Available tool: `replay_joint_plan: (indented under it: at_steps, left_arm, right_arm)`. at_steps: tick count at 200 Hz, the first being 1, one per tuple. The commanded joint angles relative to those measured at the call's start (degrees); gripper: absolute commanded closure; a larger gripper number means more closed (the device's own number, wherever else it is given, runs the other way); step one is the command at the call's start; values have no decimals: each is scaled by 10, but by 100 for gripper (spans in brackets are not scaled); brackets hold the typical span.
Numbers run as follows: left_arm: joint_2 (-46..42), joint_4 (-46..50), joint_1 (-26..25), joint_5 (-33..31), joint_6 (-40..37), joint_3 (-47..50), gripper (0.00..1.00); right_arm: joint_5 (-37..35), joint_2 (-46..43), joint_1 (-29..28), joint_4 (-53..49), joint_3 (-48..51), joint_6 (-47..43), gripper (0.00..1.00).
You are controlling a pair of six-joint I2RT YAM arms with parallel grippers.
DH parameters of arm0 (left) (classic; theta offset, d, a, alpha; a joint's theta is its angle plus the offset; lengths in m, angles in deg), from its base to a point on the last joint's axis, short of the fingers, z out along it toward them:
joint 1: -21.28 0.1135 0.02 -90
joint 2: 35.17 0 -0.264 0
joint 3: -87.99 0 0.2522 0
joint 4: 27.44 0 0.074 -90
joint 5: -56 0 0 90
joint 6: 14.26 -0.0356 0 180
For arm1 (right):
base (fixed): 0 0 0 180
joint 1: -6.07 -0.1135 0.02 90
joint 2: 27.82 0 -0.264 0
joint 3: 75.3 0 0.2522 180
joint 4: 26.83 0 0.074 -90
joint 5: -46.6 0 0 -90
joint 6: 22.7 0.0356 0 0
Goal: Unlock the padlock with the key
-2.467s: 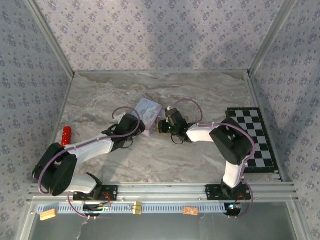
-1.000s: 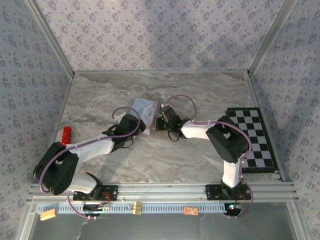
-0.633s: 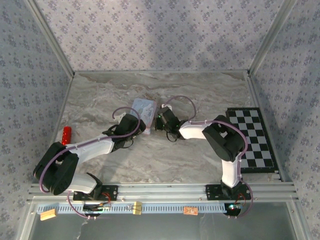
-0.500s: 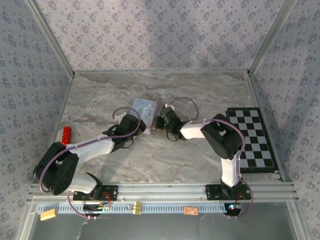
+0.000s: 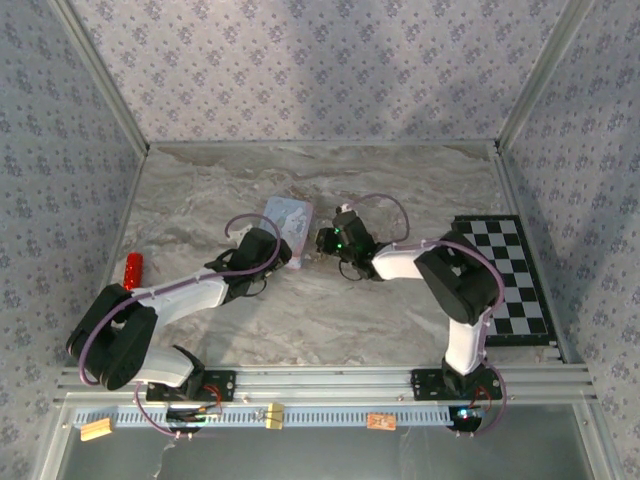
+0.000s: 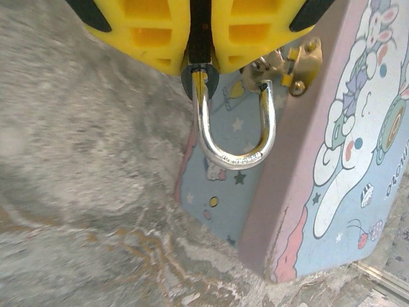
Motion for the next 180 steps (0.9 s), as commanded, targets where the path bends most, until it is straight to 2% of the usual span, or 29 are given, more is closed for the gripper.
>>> replay_joint_plan:
  at_steps: [1,54,87,103,132,180]
  left_arm:
    - [21,84,17,9,-44,-11,30]
    - [27,112,76,38,-109,-23,30]
    - [49,103,113,70,-151,-34,31]
    - [77,135,129,90,-196,-73,33]
    - [127,184,148,82,-260,-139,33]
    - [232,223,149,85,-334,-252,33]
  right_arm:
    - [14,-56,28,-37,22,-48,100]
    - [68,-151,82,-169,56,-131,100]
    - [107,-209,130,-214,87,-153,100]
    - [131,-234,156,-247,94,-168,100]
    - [168,-276,221,-321,106,-194,100]
    - [219,-285,322,-415,103,-240,100]
